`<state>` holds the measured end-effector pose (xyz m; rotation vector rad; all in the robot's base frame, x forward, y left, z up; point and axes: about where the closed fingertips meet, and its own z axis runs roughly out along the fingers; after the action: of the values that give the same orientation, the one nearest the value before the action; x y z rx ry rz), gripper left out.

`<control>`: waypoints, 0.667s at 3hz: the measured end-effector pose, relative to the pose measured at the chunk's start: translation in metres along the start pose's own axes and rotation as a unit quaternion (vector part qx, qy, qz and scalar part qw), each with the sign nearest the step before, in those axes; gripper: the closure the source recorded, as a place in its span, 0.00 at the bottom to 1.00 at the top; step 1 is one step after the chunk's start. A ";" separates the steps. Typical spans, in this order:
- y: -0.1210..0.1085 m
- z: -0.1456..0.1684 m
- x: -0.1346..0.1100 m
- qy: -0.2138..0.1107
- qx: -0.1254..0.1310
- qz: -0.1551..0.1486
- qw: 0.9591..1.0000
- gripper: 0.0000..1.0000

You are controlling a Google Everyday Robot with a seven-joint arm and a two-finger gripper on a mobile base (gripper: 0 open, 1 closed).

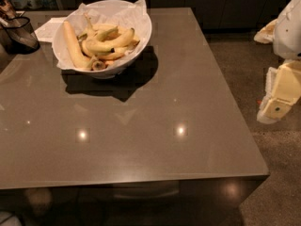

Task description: Pick banana from white bowl

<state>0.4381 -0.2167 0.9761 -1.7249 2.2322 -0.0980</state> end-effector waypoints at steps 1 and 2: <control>-0.002 -0.003 -0.004 -0.001 0.005 0.004 1.000 0.00; -0.022 -0.002 -0.039 0.027 0.004 0.025 0.999 0.00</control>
Offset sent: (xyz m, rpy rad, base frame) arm 0.0280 0.0278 0.0200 -0.0236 0.0319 -0.1044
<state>0.4669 -0.1860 0.9916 -1.6808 2.3077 -0.1448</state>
